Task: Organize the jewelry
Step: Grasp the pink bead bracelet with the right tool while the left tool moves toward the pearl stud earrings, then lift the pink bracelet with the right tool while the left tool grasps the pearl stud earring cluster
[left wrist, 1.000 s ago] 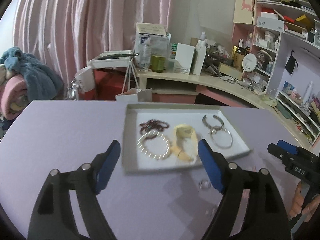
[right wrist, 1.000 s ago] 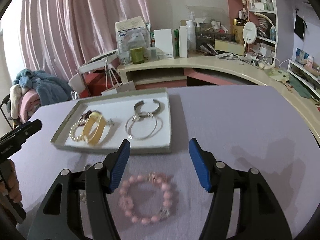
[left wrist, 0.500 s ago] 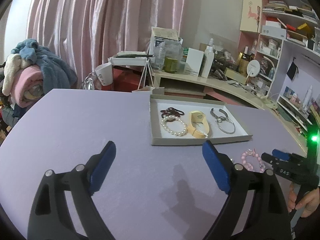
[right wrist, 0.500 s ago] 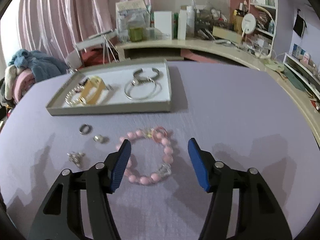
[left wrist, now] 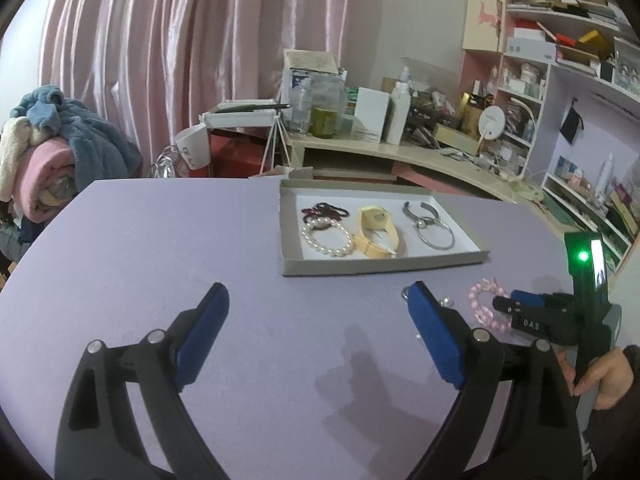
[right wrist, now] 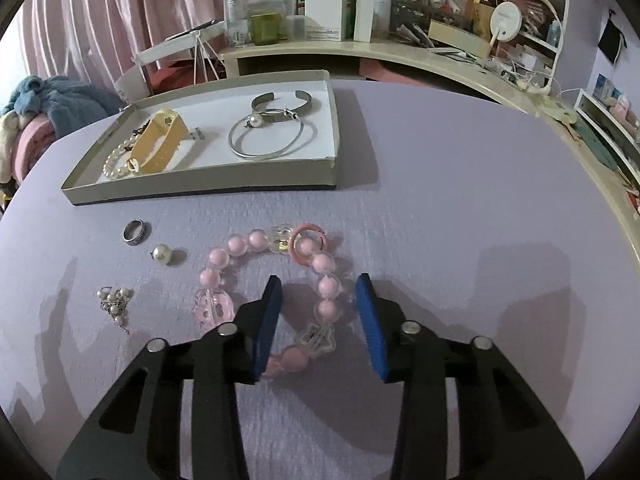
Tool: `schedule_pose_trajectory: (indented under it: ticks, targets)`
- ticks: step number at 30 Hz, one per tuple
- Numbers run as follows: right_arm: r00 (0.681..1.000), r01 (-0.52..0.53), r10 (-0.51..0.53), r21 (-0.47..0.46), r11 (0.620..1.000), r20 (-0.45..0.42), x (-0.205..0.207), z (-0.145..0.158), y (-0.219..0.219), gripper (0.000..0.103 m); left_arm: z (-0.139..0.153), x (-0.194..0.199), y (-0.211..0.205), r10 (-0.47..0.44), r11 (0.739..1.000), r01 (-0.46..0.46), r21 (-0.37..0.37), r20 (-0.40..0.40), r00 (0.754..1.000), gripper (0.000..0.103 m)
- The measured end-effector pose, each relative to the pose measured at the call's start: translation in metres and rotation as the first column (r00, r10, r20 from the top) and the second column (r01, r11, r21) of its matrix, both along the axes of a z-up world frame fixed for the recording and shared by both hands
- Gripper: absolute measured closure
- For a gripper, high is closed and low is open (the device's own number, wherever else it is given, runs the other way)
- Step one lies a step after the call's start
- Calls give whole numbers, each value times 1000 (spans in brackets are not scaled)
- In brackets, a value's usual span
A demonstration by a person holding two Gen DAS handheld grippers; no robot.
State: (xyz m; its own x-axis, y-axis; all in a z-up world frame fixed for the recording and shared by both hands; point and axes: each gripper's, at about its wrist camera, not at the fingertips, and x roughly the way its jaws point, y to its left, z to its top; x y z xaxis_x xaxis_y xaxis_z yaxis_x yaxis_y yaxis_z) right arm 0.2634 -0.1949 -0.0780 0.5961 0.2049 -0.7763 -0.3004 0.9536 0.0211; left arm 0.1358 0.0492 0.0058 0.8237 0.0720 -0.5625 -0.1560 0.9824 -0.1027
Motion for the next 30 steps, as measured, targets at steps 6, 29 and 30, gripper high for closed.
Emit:
schedule_pose_trajectory:
  ticks: [6,29,30]
  targets:
    - [1000,-11,11,10,1000,4,1,0,-1,80,-8,6,-9,-37,999,36,-18,-20,999,12]
    - [998,6,-16,169,986,59,-10,32,-37,90,-73,63,-107,-179,979,198,47,-260,949,27]
    - [998,7,-17,173,985,56,-10,31,-37,90,-76,67,-108,-177,980,196,44,-273,946,31]
